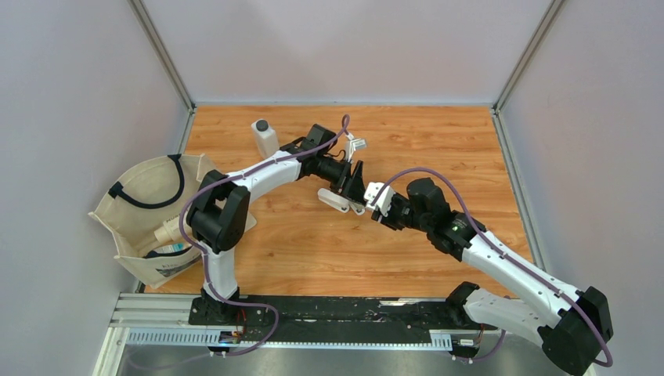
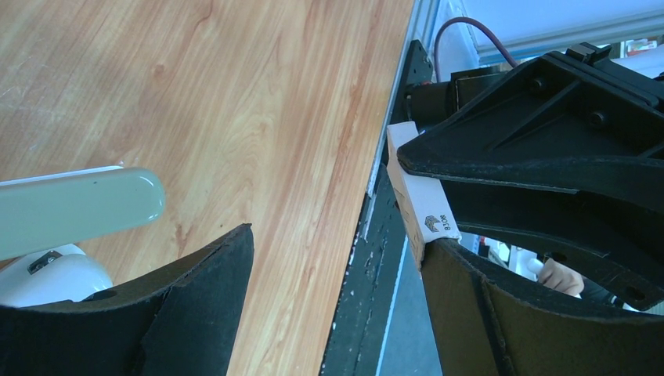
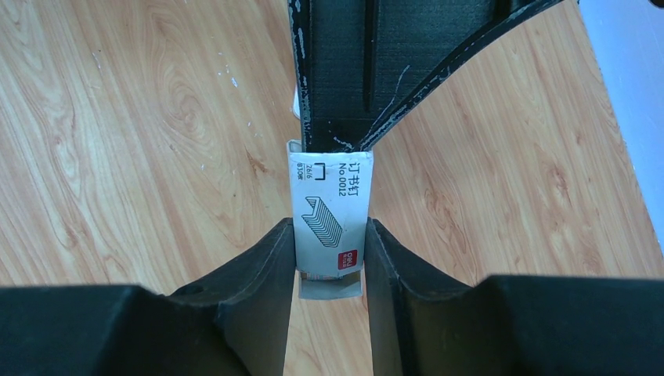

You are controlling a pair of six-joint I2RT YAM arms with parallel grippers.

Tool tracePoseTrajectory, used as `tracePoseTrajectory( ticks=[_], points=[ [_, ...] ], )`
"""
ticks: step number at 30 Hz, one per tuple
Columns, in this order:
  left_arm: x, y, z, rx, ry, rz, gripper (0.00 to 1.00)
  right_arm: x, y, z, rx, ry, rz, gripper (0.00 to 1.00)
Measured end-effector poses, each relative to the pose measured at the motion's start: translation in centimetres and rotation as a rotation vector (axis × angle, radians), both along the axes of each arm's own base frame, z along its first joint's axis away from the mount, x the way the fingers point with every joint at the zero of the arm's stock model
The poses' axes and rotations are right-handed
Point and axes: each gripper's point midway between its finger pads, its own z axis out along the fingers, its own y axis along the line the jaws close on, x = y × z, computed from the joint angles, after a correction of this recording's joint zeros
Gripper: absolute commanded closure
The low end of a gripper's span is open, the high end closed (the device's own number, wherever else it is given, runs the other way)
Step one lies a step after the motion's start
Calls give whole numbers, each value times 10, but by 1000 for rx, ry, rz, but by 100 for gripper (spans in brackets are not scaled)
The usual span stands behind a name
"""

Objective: Load the staples into the stapler

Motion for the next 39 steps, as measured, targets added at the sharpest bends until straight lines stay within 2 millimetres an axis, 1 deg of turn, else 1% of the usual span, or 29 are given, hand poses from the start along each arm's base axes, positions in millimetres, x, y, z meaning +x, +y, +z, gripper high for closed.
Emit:
tracePoseTrajectory(
  ticks=[32, 35, 39],
  points=[
    [-4, 0, -7, 24, 26, -10, 16, -1, 0, -4, -13, 4, -2, 62],
    [-4, 0, -9, 28, 31, -11, 17, -1, 0, -6, -15, 7, -2, 62],
    [-5, -1, -10, 32, 34, -11, 23, -2, -1, -8, -19, 9, -2, 61]
  ],
)
